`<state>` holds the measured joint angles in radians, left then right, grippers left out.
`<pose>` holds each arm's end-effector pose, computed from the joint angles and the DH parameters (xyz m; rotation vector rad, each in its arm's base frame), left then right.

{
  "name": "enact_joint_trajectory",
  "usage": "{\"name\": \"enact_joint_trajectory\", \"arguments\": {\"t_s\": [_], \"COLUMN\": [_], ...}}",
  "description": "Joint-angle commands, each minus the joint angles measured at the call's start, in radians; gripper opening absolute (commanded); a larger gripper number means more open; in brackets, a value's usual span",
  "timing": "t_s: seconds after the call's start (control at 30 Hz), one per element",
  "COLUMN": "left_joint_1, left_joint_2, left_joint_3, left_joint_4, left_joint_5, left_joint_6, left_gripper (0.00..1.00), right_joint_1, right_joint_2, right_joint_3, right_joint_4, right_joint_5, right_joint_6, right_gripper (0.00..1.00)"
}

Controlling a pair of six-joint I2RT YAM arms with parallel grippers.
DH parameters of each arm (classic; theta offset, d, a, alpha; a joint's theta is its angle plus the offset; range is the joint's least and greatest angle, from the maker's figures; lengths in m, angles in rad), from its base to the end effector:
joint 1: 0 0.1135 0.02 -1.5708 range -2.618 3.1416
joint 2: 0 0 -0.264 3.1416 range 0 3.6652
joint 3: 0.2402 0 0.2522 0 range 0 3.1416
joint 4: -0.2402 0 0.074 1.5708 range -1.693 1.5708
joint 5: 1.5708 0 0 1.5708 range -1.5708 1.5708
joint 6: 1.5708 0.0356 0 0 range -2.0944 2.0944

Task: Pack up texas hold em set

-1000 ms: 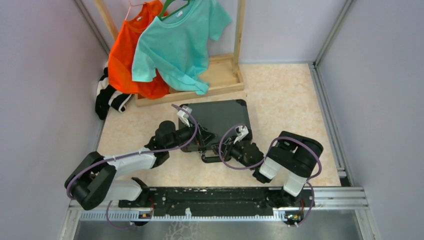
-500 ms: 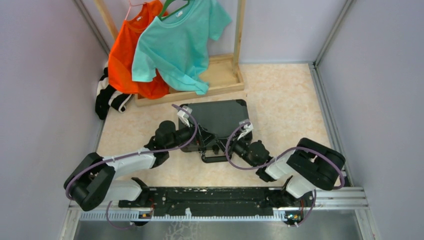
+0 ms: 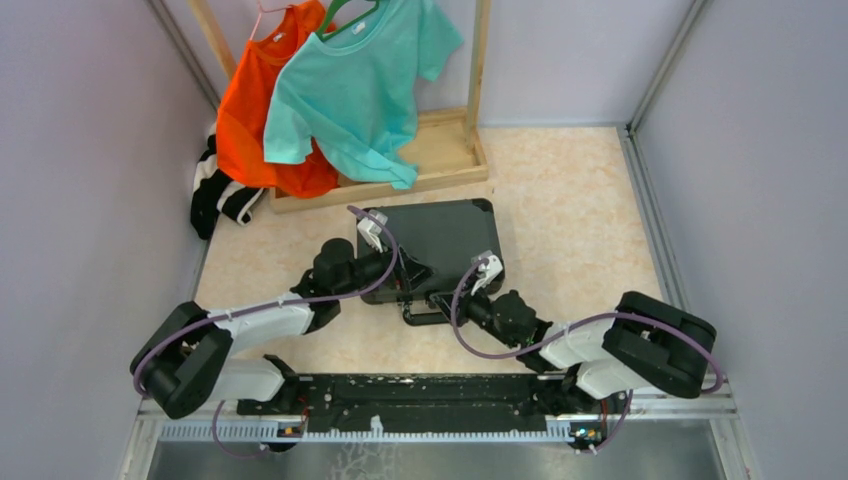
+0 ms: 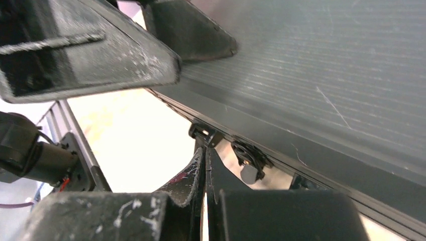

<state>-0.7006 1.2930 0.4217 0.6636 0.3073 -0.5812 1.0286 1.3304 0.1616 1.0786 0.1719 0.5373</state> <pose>0.1894 -0.1738 0.1963 0.3547 1.8988 -1.1676 0.1171 0.1826 0.1581 -0.2941 1.7435 1.0283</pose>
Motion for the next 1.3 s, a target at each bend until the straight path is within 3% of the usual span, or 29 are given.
{"name": "enact_joint_trajectory", "arguments": {"t_s": [0.0,0.37,0.77,1.27], "left_joint_1": [-0.013,-0.013,-0.013,-0.013], "left_joint_2": [0.068,0.058,0.047,0.022], "left_joint_3": [-0.064,-0.075,-0.085,-0.097], "left_joint_4": [-0.268,-0.277,-0.289,-0.298], "left_joint_5": [0.015,0.001,-0.008,-0.017], "left_joint_6": [-0.033,-0.029,-0.026,-0.028], "left_gripper": [0.98,0.98,0.99,0.99], "right_joint_1": [0.021,0.028,0.028,0.028], "right_joint_2": [0.010,0.102,0.222,0.244], "right_joint_3": [0.011,0.034,0.058,0.092], "right_joint_4": [-0.038,-0.042,0.071,0.002], "right_joint_5": [0.038,0.057,0.043,0.041], "right_joint_6": [-0.030,-0.021,0.025,0.006], "right_gripper": [0.00,0.01,0.00,0.00]}}
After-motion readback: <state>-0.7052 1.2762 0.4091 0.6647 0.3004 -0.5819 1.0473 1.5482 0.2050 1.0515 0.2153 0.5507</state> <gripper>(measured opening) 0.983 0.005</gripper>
